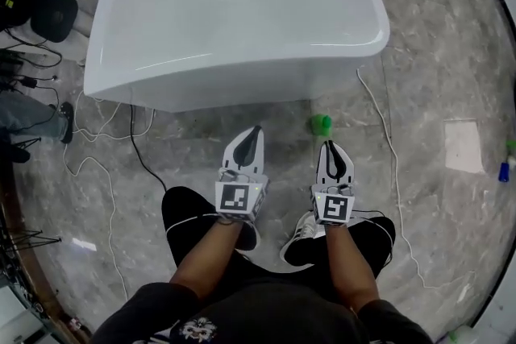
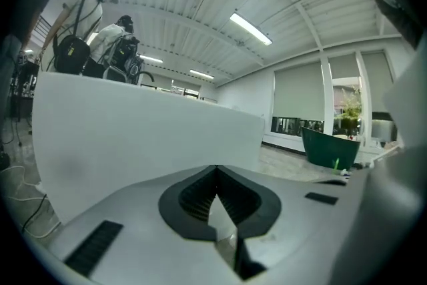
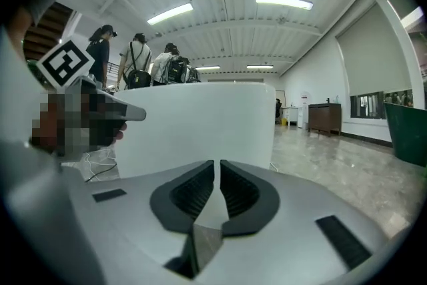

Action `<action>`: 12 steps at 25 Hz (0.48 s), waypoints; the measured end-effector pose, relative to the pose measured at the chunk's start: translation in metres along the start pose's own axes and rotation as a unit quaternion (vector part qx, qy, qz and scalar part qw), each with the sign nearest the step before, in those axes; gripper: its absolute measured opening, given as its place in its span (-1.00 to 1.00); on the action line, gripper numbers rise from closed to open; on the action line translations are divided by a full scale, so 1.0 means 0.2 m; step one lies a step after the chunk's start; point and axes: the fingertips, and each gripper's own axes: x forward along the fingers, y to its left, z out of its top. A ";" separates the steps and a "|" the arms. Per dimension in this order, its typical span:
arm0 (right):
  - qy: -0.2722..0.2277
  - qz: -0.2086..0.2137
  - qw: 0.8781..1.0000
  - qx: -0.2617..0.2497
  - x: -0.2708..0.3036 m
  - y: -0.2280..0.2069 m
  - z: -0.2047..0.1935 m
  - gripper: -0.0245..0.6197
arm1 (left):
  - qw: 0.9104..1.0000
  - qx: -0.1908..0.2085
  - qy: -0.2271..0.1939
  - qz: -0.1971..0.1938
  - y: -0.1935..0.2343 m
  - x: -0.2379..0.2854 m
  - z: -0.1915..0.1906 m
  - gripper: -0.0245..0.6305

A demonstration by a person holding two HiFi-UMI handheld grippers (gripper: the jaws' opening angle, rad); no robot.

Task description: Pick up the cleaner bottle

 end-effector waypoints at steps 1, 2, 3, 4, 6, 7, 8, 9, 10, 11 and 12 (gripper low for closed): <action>0.003 -0.002 1.000 0.001 0.02 -0.01 -0.10 -0.87 | 1.000 0.002 -0.001 0.000 0.01 0.03 -0.08 -0.91; 0.004 -0.005 1.000 0.002 0.04 -0.03 -0.20 -0.87 | 1.000 0.003 -0.002 0.000 0.01 0.06 -0.15 -0.91; 0.004 -0.006 1.000 0.003 0.07 -0.04 -0.30 -0.87 | 1.000 0.004 -0.003 0.001 0.02 0.09 -0.22 -0.91; 0.005 -0.009 1.000 0.007 0.09 -0.05 -0.39 -0.85 | 1.000 0.006 -0.004 0.001 0.03 0.11 -0.28 -0.91; 0.010 -0.019 1.000 0.021 0.13 -0.08 -0.59 -0.59 | 1.000 0.008 -0.004 0.000 0.03 0.16 -0.40 -0.91; 0.015 -0.027 0.999 0.026 0.15 -0.10 -0.69 -0.47 | 1.000 0.009 -0.004 -0.001 0.03 0.18 -0.45 -0.91; 0.021 -0.034 0.999 0.031 0.16 -0.13 -0.77 -0.35 | 1.000 0.010 -0.004 -0.001 0.03 0.19 -0.49 -0.91; 0.029 -0.038 0.998 0.035 0.18 -0.15 -0.86 -0.28 | 1.000 0.012 -0.004 -0.002 0.03 0.21 -0.52 -0.91; 0.039 -0.039 0.998 0.037 0.20 -0.16 -0.93 -0.25 | 1.000 0.013 -0.004 -0.003 0.02 0.22 -0.54 -0.91; 0.049 -0.037 0.997 0.039 0.21 -0.17 -1.00 -0.21 | 1.000 0.013 -0.007 -0.004 0.01 0.23 -0.55 -0.91; 0.059 -0.035 0.997 0.041 0.23 -0.19 -1.06 -0.19 | 1.000 0.013 -0.010 -0.004 0.00 0.24 -0.55 -0.91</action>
